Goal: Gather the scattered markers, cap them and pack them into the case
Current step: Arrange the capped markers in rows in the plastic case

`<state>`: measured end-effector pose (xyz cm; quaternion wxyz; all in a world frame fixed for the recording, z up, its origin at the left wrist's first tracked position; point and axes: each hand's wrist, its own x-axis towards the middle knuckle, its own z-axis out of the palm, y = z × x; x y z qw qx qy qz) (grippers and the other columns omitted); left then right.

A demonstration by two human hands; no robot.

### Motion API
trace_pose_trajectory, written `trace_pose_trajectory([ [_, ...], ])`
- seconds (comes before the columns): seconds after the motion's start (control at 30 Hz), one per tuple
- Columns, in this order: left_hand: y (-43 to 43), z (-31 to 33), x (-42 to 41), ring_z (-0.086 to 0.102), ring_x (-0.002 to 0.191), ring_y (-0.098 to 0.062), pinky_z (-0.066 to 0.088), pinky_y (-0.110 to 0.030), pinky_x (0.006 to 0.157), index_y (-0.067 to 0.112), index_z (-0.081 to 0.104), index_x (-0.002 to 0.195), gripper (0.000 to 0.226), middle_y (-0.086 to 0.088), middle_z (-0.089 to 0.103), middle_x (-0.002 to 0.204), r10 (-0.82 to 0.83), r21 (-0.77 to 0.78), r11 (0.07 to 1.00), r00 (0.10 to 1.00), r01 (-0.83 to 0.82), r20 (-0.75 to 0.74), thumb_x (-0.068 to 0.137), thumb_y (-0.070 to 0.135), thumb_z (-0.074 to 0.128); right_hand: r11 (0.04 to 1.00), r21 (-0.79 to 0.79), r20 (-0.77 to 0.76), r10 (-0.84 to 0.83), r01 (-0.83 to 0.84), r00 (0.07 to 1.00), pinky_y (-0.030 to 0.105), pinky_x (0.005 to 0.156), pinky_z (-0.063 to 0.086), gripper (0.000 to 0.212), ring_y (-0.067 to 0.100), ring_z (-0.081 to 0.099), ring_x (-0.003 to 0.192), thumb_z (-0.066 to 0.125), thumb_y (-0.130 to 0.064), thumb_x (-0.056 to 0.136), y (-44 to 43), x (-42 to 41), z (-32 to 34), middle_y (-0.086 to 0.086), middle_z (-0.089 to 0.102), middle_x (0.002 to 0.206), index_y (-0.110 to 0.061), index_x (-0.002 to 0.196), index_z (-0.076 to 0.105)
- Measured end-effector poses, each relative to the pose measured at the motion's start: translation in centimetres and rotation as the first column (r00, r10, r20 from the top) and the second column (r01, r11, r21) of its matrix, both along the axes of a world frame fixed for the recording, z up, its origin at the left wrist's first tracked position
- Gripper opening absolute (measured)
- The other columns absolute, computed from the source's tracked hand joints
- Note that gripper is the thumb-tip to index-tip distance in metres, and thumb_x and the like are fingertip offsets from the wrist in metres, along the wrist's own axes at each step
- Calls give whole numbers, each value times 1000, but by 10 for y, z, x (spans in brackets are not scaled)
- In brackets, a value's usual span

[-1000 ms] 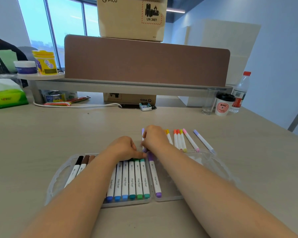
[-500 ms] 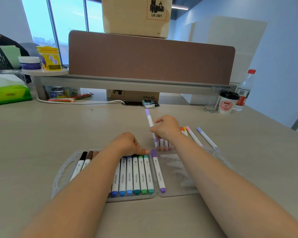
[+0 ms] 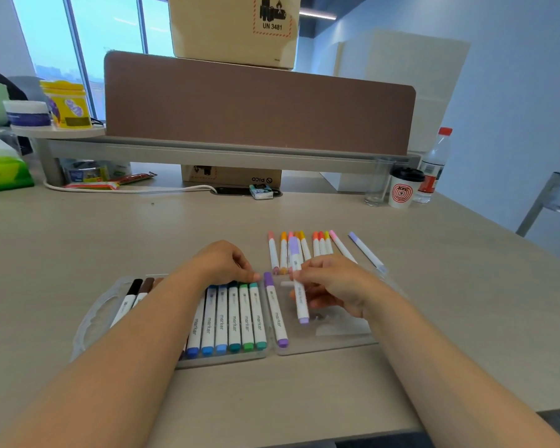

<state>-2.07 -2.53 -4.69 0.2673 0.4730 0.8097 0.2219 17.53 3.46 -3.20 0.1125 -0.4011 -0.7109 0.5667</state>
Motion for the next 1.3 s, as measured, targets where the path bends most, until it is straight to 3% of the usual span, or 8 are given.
trace_pose_trajectory([
  [0.1, -1, 0, 0, 64, 80, -13, 50, -24, 69, 21, 63, 82, 21, 0, 68, 86, -6, 2, 1000, 1000, 6, 8, 77, 39, 71, 995, 87, 86, 37, -45, 996, 22, 57, 49, 14, 12, 60, 62, 60, -19, 90, -2, -2, -7, 14, 72, 88, -7, 92, 68],
  [0.27, 0, -1, 0, 64, 80, -12, 49, -24, 68, 20, 65, 83, 22, 0, 69, 86, 0, 14, 1000, 1000, 0, 20, 76, 39, 72, 982, 175, 174, 45, -75, 984, 16, 51, 49, 13, 5, 60, 54, 63, -20, 89, -7, -10, -10, -1, 66, 73, -8, 89, 67],
  [0.43, -1, -1, 0, 64, 82, -14, 52, -28, 75, 19, 64, 83, 22, -1, 69, 86, -6, 15, 1000, 1000, 5, 13, 75, 39, 72, 971, 224, 197, 41, -86, 979, 21, 63, 53, 9, 8, 62, 61, 67, -21, 85, -11, -12, -11, 2, 69, 73, -12, 82, 67],
  [0.63, 0, -1, -1, 64, 80, -13, 50, -24, 67, 19, 63, 84, 21, -1, 68, 86, -15, 24, 1000, 1000, 15, 13, 76, 37, 72, 969, 232, 198, 41, -88, 979, 29, 73, 56, 13, 15, 65, 68, 70, -20, 83, -11, -12, -14, 7, 71, 76, -15, 73, 62],
  [0.83, 0, -2, 2, 58, 78, -5, 44, -17, 63, 22, 65, 100, 20, 8, 62, 85, -91, 66, 994, 996, 91, -7, 82, 30, 68, 980, 180, 185, 52, -86, 981, 19, 56, 51, 14, 8, 62, 59, 67, -13, 84, -10, -12, -14, 3, 66, 72, -13, 86, 54],
  [0.97, 0, 0, 3, 58, 77, -3, 43, -15, 61, 22, 66, 103, 19, 9, 62, 85, -126, 80, 989, 992, 126, -8, 85, 26, 66, 979, 180, 187, 62, -96, 980, 19, 59, 53, 16, 8, 62, 59, 67, -12, 84, -8, -13, -14, 3, 65, 72, -14, 84, 51],
  [1.13, 1, -3, 8, 61, 72, -6, 46, -17, 60, 23, 64, 88, 14, 5, 66, 81, -121, 97, 988, 992, 123, -33, 84, 36, 64, 961, 251, 201, 67, -118, 977, 19, 56, 52, 19, 11, 63, 63, 71, -14, 82, -9, -12, -13, 4, 66, 77, -15, 83, 52],
  [1.3, 6, -9, 17, 65, 75, -10, 55, -27, 72, 21, 59, 92, 32, 1, 67, 85, -121, 79, 988, 984, 132, -130, 79, 49, 65, 852, 501, -10, -170, 152, 985, 28, 71, 51, 15, 15, 62, 70, 63, -15, 87, 25, -4, -8, 2, 64, 71, -16, 73, 57],
])
